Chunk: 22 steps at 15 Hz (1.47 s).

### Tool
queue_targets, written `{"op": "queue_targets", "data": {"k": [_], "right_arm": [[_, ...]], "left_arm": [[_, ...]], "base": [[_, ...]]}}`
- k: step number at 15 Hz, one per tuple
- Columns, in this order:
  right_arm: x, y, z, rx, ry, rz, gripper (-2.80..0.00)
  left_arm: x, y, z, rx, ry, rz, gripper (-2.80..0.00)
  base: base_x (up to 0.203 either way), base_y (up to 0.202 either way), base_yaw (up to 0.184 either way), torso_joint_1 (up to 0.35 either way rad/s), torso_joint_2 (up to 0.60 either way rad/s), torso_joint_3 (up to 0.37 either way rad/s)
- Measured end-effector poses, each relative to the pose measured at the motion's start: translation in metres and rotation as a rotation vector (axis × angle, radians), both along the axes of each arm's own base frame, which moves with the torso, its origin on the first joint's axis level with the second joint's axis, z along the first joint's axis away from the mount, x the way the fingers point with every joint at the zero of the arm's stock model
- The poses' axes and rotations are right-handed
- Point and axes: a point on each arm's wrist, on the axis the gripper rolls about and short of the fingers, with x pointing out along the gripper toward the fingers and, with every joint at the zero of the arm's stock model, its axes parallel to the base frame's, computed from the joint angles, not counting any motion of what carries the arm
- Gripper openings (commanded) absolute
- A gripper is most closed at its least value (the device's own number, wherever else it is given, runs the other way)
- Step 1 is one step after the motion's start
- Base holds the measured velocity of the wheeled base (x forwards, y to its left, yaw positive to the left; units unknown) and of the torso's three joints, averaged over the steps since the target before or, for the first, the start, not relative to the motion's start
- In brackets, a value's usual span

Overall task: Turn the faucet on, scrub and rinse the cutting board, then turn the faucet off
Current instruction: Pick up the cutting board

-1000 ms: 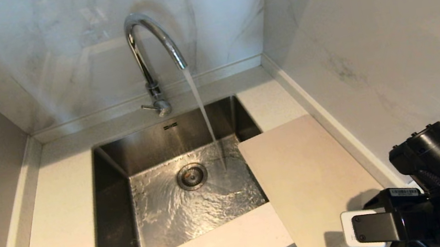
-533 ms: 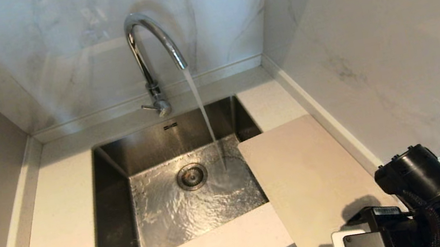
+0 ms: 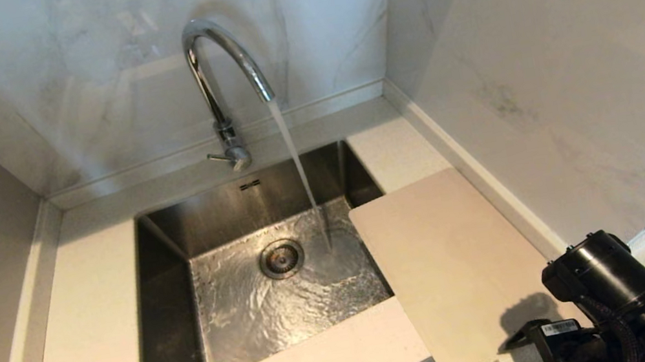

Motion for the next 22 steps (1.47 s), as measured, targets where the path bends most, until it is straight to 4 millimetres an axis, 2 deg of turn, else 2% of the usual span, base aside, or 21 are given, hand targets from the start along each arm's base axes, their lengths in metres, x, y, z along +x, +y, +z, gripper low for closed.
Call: {"op": "queue_targets", "data": {"k": [14,22], "right_arm": [[0.004,0.003,-0.025,-0.051,0.111,0.01,0.0],[0.013,0.008,-0.037,-0.048,0.104,0.019,0.0]], "left_arm": [[0.0,0.0,0.0,0.0,0.0,0.0,-2.8],[0.0,0.0,0.0,0.0,0.0,0.0,-2.8]], "base": [[0.0,0.0,0.0,0.0,0.0,0.0],[0.0,0.0,0.0,0.0,0.0,0.0]]}}
